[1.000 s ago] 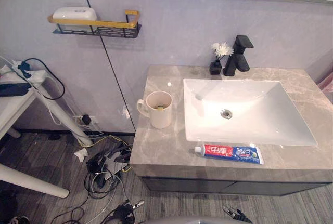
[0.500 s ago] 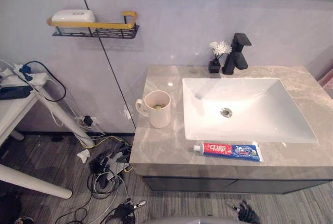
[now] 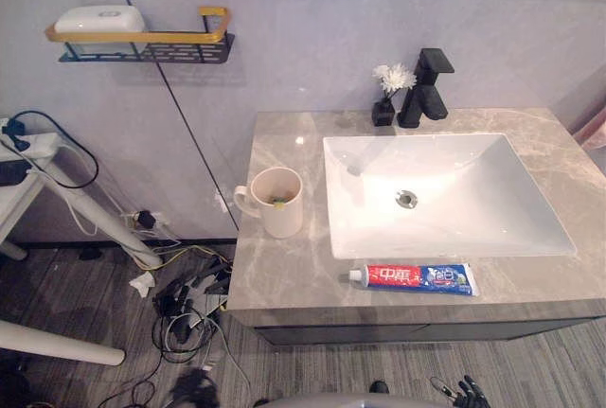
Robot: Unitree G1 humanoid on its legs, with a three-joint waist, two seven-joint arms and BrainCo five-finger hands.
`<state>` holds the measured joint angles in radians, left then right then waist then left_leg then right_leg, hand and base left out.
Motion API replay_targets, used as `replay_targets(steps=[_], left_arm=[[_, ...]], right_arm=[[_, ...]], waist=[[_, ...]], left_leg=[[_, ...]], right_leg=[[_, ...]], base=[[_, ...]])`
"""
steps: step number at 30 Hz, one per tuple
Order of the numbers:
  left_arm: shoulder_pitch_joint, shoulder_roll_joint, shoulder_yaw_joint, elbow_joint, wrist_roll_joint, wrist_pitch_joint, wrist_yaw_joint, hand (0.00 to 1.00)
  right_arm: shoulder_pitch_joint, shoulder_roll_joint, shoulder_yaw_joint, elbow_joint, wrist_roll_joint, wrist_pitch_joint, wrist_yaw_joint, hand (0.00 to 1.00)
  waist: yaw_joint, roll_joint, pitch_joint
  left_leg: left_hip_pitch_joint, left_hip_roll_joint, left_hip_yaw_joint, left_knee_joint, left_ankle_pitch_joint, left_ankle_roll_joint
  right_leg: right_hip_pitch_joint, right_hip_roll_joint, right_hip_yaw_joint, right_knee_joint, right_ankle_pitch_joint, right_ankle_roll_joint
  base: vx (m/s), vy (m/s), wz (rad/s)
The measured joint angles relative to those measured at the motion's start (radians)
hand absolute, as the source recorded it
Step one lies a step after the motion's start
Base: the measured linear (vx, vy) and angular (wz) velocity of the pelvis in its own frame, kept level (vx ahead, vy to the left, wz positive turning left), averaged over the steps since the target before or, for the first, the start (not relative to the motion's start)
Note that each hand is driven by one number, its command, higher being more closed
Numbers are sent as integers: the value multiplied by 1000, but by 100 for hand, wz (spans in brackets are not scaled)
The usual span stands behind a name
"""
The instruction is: Organize washtable
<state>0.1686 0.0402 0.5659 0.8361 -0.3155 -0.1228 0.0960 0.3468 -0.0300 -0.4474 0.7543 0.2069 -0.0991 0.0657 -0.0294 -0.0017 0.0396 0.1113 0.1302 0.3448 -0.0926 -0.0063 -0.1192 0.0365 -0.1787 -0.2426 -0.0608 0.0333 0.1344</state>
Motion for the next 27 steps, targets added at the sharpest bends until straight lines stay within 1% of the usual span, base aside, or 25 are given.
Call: replay_targets(steps=[2,3,4,5,6,7,8,9,10,11,12,13,14,15,17,19,20,22,23,24,26,27], left_arm=[[13,-7,87,-144,-53,-23,49,0],[24,-19,178,-306,-50,-51,105,0],[28,-29,217,-378,-50,-63,129,0],[31,-45,280,-505,-42,-87,177,0],[35,-56,320,-625,-18,-97,225,0],[40,-61,339,-682,-7,-103,243,0],[42,-69,358,-778,30,-114,288,0],[42,-72,366,-822,45,-116,306,0],[43,-78,371,-906,69,-117,333,0],[46,-80,370,-984,111,-117,361,0],[47,-80,369,-1023,131,-117,371,0],[58,-81,368,-1098,169,-117,384,0],[73,-81,362,-1183,211,-116,396,0],[74,-81,360,-1200,221,-115,397,0],[82,-81,328,-1315,311,-113,396,0],[82,-80,308,-1373,389,-108,393,0],[82,-80,285,-1421,450,-107,386,0],[85,-76,259,-1482,498,-107,382,0],[100,-73,239,-1528,533,-112,366,0],[106,-69,226,-1543,545,-117,360,0],[109,-62,177,-1589,583,-126,341,0],[108,-61,144,-1612,606,-135,315,0]], right_arm=[[21,7,-18,-8,11,-1,1,0],[37,14,-38,-10,11,-4,1,0],[44,15,-39,-15,11,-4,0,0],[62,22,-39,-52,13,-3,0,0],[82,39,-39,-121,19,-4,0,0],[88,47,-37,-155,28,-5,0,0],[93,58,-34,-212,58,-7,-1,0],[96,62,-34,-240,71,-6,0,0],[105,69,-33,-305,95,-7,0,0],[113,74,-31,-373,112,-9,-2,0],[114,74,-31,-405,119,-8,-3,0],[129,81,-37,-440,128,0,-21,0],[154,89,-36,-517,128,-1,-24,0],[161,91,-37,-534,128,-1,-25,0],[196,101,-67,-642,128,-2,-27,0],[197,102,-101,-693,128,-5,-32,0],[197,102,-143,-737,128,-8,-37,0],[190,102,-199,-806,127,-10,-47,0],[181,101,-245,-865,126,-15,-57,0],[177,101,-263,-886,125,-21,-61,0],[138,99,-336,-953,122,-33,-73,0],[105,97,-374,-980,104,-45,-83,0]], waist=[[22,0,-1],[32,2,-2],[35,4,-4],[40,0,-9],[41,2,-9],[41,3,-10],[43,4,-11],[45,4,-11],[46,6,-14],[46,10,-21],[46,10,-25],[46,13,-31],[43,14,-32],[42,15,-33],[39,19,-35],[34,21,-37],[33,23,-39],[33,33,-42],[32,40,-47],[31,40,-48],[28,54,-55],[24,59,-58]], left_leg=[[0,0,-10,0,0,0],[0,0,-25,0,-1,1],[0,0,-26,-1,-3,4],[2,1,-27,-1,-6,7],[4,2,-27,-1,-9,9],[4,2,-24,-1,-11,12],[2,2,-20,6,-13,11],[1,2,-18,13,-17,13],[2,7,2,24,-36,10],[2,19,46,43,-42,7],[2,22,53,50,-43,9],[2,24,59,58,-47,10],[2,28,64,70,-52,3],[2,28,64,72,-53,3],[2,33,73,84,-59,1],[2,34,76,85,-60,1],[3,35,78,86,-60,0],[2,35,84,86,-60,0],[3,36,87,87,-60,-1],[3,36,88,89,-59,-1],[2,36,89,96,-58,-2],[2,36,89,97,-58,-3]], right_leg=[[7,-2,-12,3,-4,-1],[19,-3,-30,6,-10,0],[21,-4,-35,7,-11,0],[29,-6,-42,8,-12,1],[36,-10,-51,8,-13,1],[37,-11,-54,10,-13,1],[40,-19,-62,12,-13,1],[44,-19,-70,13,-13,1],[55,-21,-79,14,-13,1],[61,-23,-87,14,-13,1],[63,-23,-89,14,-13,1],[64,-23,-91,14,-13,1],[66,-23,-91,14,-13,1],[66,-23,-91,14,-13,1],[67,-20,-91,14,-13,1],[66,-19,-91,14,-13,1],[66,-18,-90,14,-13,1],[62,-18,-85,14,-13,1],[59,-17,-80,13,-13,1],[57,-16,-78,13,-13,1],[55,-16,-73,13,-13,1],[54,-15,-72,13,-13,1]], base=[[-13,-3,21],[-12,-4,30],[-5,1,30],[1,11,22],[-2,15,19],[-2,40,15],[0,24,8],[2,10,13],[4,-17,12],[3,-7,9],[0,0,0],[21,-3,-10],[23,-4,-10],[22,-7,-8],[13,-10,-8],[7,-12,-6],[2,-8,-4],[7,-3,-8],[16,-1,-9],[21,-2,-7],[6,-3,-4],[0,0,0]])
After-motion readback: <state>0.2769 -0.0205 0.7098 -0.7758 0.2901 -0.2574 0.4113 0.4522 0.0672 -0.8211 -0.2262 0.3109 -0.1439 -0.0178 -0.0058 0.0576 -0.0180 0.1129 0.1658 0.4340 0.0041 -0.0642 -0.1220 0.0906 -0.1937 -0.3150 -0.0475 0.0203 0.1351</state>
